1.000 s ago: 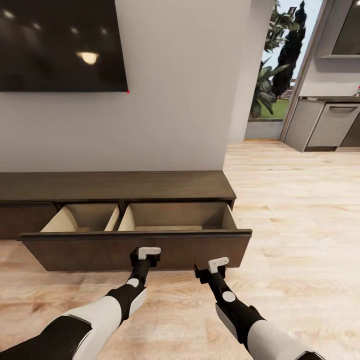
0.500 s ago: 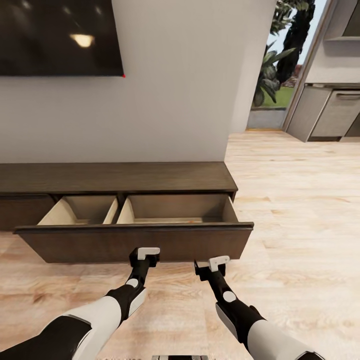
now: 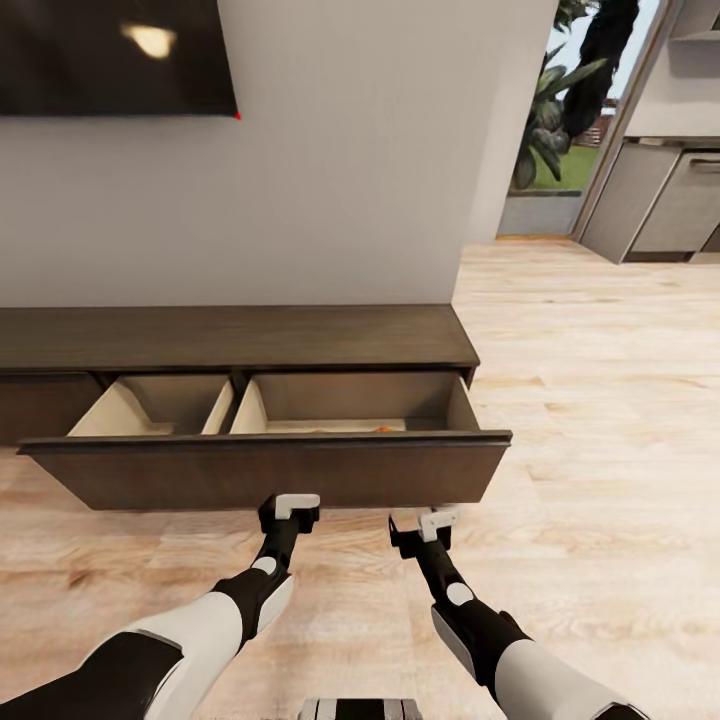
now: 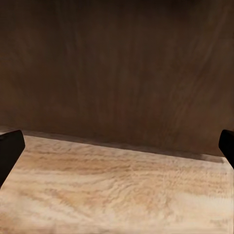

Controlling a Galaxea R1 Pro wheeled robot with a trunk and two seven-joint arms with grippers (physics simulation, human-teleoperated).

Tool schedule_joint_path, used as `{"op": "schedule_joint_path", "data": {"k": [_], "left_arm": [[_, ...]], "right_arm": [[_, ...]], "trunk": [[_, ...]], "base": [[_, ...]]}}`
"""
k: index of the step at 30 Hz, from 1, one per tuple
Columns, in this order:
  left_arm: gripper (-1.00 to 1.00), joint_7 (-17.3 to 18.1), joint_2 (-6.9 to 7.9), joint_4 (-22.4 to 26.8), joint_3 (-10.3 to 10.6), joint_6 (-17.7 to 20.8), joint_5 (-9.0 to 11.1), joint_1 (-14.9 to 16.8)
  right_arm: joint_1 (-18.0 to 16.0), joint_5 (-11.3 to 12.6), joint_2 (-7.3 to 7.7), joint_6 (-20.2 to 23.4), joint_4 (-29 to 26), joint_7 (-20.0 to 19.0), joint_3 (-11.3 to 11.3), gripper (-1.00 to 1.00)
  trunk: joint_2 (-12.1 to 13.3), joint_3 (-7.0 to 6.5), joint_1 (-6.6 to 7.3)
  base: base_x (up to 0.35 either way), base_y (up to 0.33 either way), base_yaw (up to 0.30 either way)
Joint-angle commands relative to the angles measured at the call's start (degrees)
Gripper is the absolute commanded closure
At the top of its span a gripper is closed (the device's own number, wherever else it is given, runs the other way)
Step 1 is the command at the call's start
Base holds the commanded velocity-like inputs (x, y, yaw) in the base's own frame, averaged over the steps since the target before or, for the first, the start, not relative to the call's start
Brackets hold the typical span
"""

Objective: Place each of the two pumpkins and all three candles from the living room inside a cabinet in the living room (use any cabinet), then make sure every cabinet is closed, and position the cauldron so it is next to a table in the living room.

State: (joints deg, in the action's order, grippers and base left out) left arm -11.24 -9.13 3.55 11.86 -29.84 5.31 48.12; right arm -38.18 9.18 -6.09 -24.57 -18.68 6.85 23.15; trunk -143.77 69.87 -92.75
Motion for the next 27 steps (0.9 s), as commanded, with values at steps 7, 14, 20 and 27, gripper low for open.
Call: {"op": "schedule_joint_path", "data": {"k": [7,14,20,27], "left_arm": [[-1.0,-0.2,-0.01,0.1,0.4,-0.4,0.8,0.0],[-1.0,-0.3,-0.01,0.1,0.4,-0.4,2.2,0.0],[-1.0,-0.3,-0.01,0.1,0.4,-0.4,2.4,0.0],[-1.0,-0.3,-0.01,0.0,0.4,-0.4,2.4,0.0]], "right_arm": [[-0.1,0.6,0.02,-1.0,0.0,0.3,0.5,-1.0],[-0.1,0.7,0.02,-2.8,0.0,0.4,0.4,-1.0],[-0.1,0.7,0.02,-3.0,0.0,0.4,0.4,-1.0],[-0.1,0.7,0.02,-3.0,0.0,0.4,0.4,-1.0]], "trunk": [[0.0,0.49,-0.04],[0.0,0.49,-0.04],[0.0,0.49,-0.04],[0.0,0.49,-0.04]], "base": [[0.0,0.0,0.0],[0.0,0.0,0.0],[0.0,0.0,0.0],[0.0,0.0,0.0]]}}
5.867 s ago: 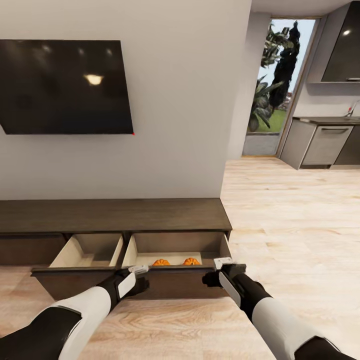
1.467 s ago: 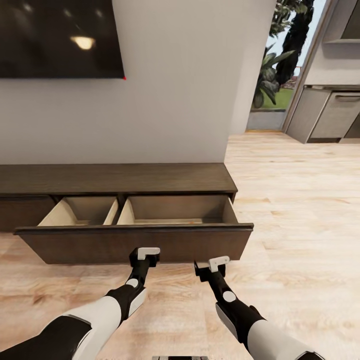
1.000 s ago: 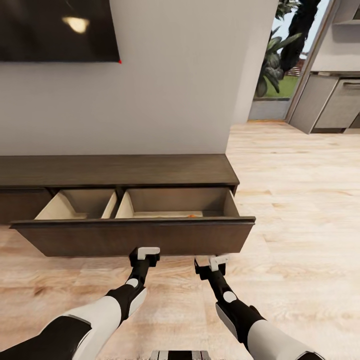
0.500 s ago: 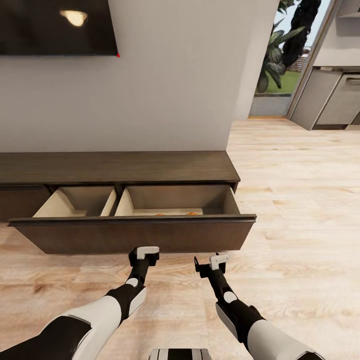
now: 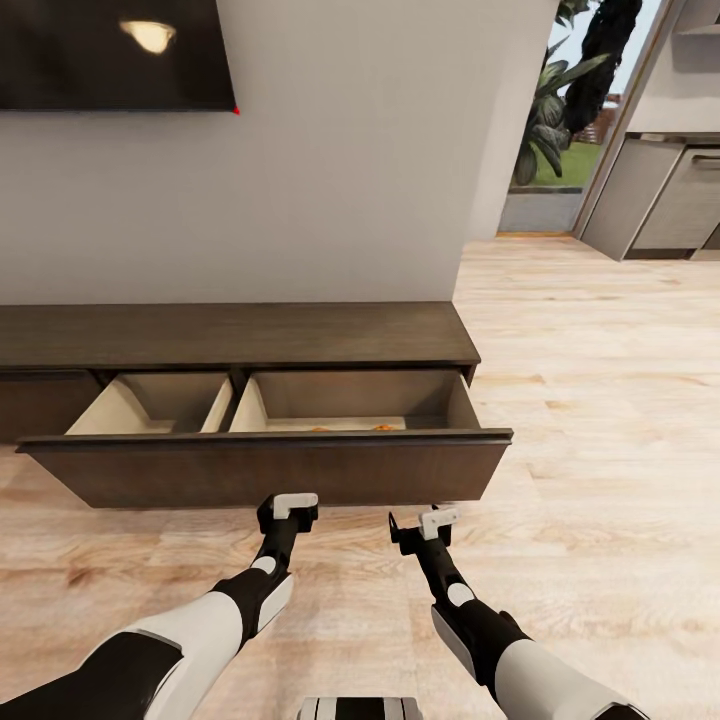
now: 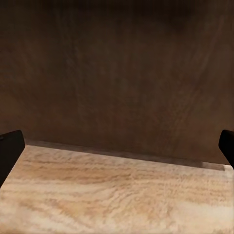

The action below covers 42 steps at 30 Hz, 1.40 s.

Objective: Place each of the two pumpkins and all three candles from the living room inside a cabinet in the living room (use any cabinet), then make sure every cabinet is closed, and position the cauldron so it is next to a table in the living room.

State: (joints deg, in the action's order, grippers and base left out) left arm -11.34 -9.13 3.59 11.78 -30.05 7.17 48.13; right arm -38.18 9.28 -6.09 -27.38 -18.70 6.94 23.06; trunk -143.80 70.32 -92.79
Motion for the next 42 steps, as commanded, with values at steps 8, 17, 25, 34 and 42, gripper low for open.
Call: {"op": "schedule_joint_path", "data": {"k": [8,17,25,34,42], "left_arm": [[-1.0,-0.2,0.05,-0.2,0.5,-0.2,0.6,0.0],[-1.0,-0.2,0.08,-0.3,0.4,-0.2,0.6,0.0],[-1.0,-0.2,0.08,-0.3,0.4,-0.2,0.6,0.0],[-1.0,-0.2,0.08,-0.3,0.4,-0.2,0.6,0.0],[-1.0,-0.2,0.08,-0.3,-0.6,-0.2,1.6,0.0]], "right_arm": [[-0.1,0.6,0.03,-0.1,0.1,0.3,0.4,-1.0],[-0.1,0.6,0.03,-0.1,0.1,0.3,0.4,-1.0],[-0.1,0.6,0.03,-0.1,0.1,0.3,0.5,-1.0],[-0.1,0.6,0.03,0.0,0.1,0.3,0.4,-1.0],[-0.1,0.6,0.03,0.0,0.1,0.3,0.4,-1.0]], "trunk": [[0.0,0.04,0.01],[0.0,-0.11,0.01],[0.0,-0.79,0.01],[-0.1,-0.21,-0.12],[-0.2,1.55,-0.32]], "base": [[0.0,0.0,0.0],[0.0,0.0,0.0],[0.0,0.0,0.0],[0.0,0.0,0.0],[0.0,0.0,0.0]]}}
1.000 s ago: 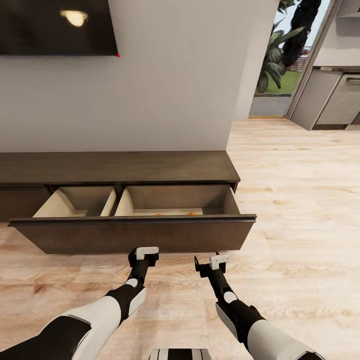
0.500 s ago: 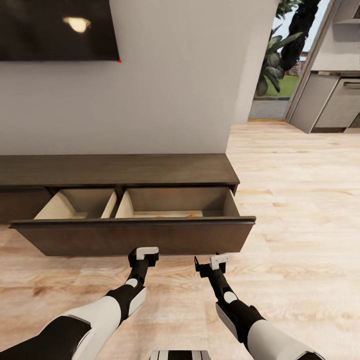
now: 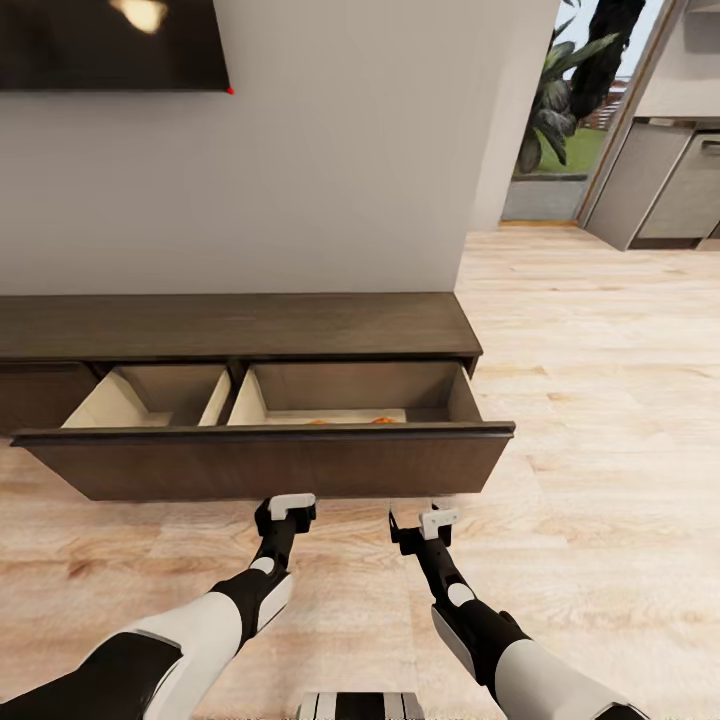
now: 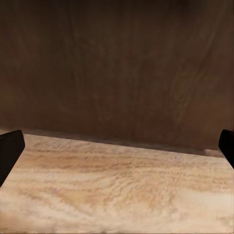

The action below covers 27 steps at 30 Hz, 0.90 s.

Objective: Place each of the two pumpkins and all three candles from the living room inside a cabinet in the living room (use any cabinet), then make sure every cabinet is closed, and position the cauldron so it is next to a table in the living room.

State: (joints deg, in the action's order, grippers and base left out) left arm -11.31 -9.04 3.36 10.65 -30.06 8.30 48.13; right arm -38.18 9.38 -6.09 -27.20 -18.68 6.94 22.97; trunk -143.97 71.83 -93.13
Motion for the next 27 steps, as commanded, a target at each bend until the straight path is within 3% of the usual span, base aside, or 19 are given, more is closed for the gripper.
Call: {"op": "schedule_joint_path", "data": {"k": [1,27], "left_arm": [[-1.0,-0.2,-0.01,0.0,0.2,-0.2,0.7,0.0],[-1.0,-0.2,-0.01,-0.1,0.1,-0.2,0.8,0.0]], "right_arm": [[-0.1,0.6,0.02,-0.2,0.1,0.3,0.5,-1.0],[-0.1,0.6,0.02,-0.2,0.1,0.3,0.6,-1.0]], "trunk": [[0.0,0.27,-0.01],[0.0,-0.06,-0.01]], "base": [[0.0,0.0,0.0],[0.0,0.0,0.0]]}}
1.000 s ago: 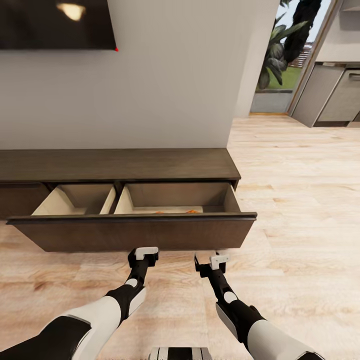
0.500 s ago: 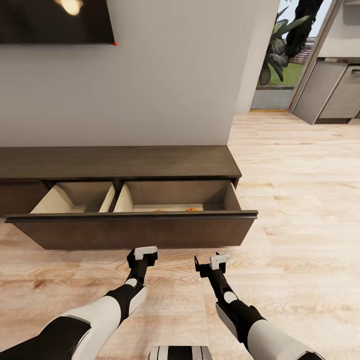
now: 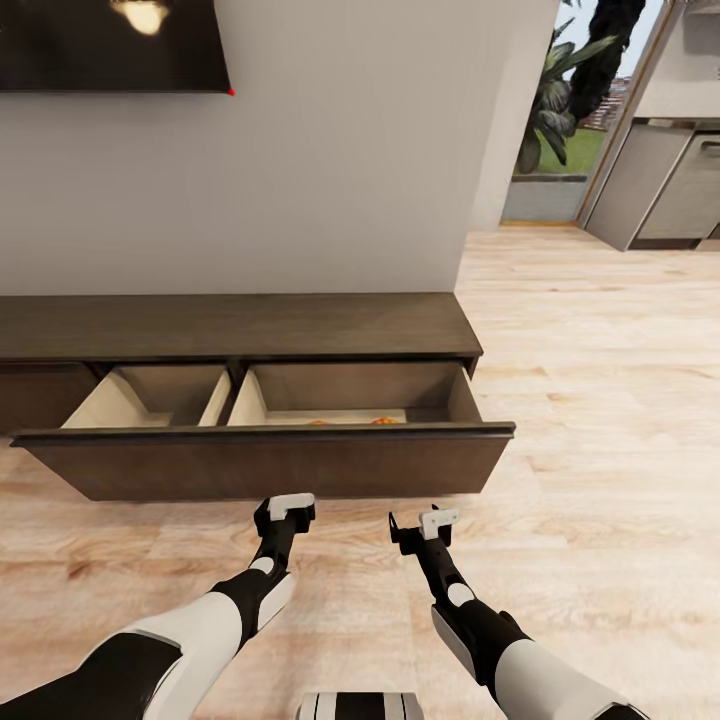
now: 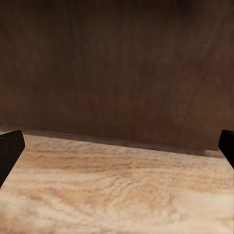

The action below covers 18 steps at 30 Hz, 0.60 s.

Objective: Place each of the two pumpkins and all three candles from the living room inside a cabinet in the living room (use any cabinet), then make sure every cabinet is closed, and position the cauldron so it is next to a table in the living room.

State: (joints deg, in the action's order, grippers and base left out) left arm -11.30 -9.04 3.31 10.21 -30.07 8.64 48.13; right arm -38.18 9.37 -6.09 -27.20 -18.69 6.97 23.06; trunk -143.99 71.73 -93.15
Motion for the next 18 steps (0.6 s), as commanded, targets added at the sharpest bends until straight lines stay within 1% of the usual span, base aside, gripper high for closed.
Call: {"op": "schedule_joint_path", "data": {"k": [1,11,18], "left_arm": [[-1.0,-0.2,-0.01,-0.1,0.5,-0.2,0.5,0.0],[-1.0,-0.2,0.1,-0.1,0.5,-0.2,0.5,0.0],[-1.0,-0.2,0.32,-0.1,0.5,-0.2,0.5,0.0]], "right_arm": [[0.0,0.6,0.03,-0.2,0.1,0.3,0.5,-1.0],[0.0,0.6,0.02,-0.2,0.1,0.3,0.5,-1.0],[0.0,0.6,0.03,0.0,0.1,0.3,0.4,-1.0]], "trunk": [[0.0,-0.04,0.01],[0.0,-0.89,0.01],[0.0,-1.02,0.01]], "base": [[0.0,0.0,0.0],[0.0,0.0,0.0],[0.0,0.0,0.0]]}}
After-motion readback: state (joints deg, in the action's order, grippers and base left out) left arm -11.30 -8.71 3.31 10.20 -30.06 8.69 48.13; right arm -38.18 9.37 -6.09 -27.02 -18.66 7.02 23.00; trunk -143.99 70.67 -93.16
